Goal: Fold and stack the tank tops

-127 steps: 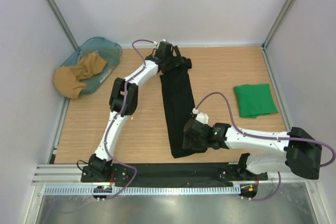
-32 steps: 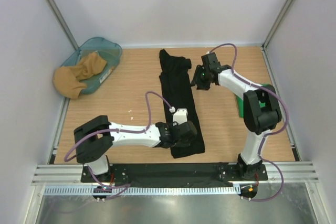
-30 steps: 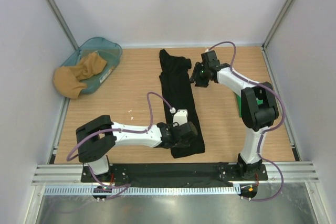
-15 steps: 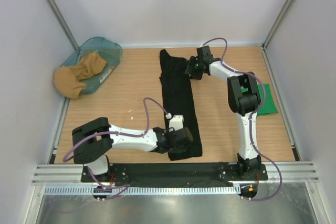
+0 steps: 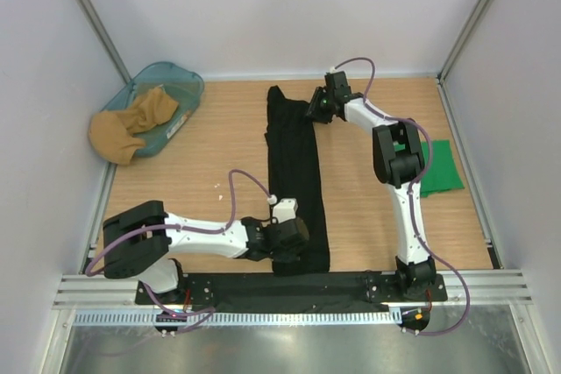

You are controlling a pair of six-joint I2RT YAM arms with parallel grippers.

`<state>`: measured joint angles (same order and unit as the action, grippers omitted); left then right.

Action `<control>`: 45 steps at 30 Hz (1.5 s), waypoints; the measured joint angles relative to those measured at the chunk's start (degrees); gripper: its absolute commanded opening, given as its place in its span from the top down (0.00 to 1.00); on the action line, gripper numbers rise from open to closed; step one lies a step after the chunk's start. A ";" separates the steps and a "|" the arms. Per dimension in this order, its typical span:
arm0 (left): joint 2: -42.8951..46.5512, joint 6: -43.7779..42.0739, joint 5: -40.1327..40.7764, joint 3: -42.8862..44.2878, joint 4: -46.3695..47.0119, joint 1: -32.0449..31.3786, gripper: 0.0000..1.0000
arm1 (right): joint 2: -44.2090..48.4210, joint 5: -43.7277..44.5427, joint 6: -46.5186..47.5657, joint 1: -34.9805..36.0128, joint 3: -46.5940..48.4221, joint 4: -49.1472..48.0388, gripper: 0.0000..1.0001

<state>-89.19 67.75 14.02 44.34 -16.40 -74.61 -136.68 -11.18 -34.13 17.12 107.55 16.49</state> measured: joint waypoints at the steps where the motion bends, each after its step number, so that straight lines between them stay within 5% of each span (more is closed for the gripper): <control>1: 0.31 0.26 -0.13 -0.44 0.15 0.00 0.98 | -1.27 0.22 -0.11 -0.04 1.97 0.04 0.63; 13: 1.79 2.78 -1.16 -3.69 4.17 0.00 1.00 | -13.29 -0.87 -4.11 -2.27 19.43 -3.76 0.48; 17: 1.79 2.89 -1.36 -3.82 4.44 0.04 1.00 | -16.63 -1.97 -5.25 -2.62 23.89 -5.44 0.64; 21: 1.84 2.91 -1.38 -3.80 4.37 0.07 1.00 | -19.89 -2.51 -6.38 -2.73 28.02 -6.45 0.66; 25: 1.84 2.91 -1.38 -3.69 4.13 0.07 1.00 | -20.22 -2.19 -6.47 -2.73 28.26 -8.07 0.56; 39: 2.05 3.87 -1.64 -3.91 3.91 0.04 1.00 | -20.22 3.82 -4.42 -2.91 28.26 -18.75 0.60; 45: 1.70 3.85 -1.64 -3.37 3.28 0.04 1.00 | -20.09 5.18 -2.89 -3.10 28.33 -18.93 0.48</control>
<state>-87.48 71.59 12.38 40.97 -13.13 -74.56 -156.77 -6.00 -37.01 14.02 135.87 -2.44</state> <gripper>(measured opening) 0.003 0.513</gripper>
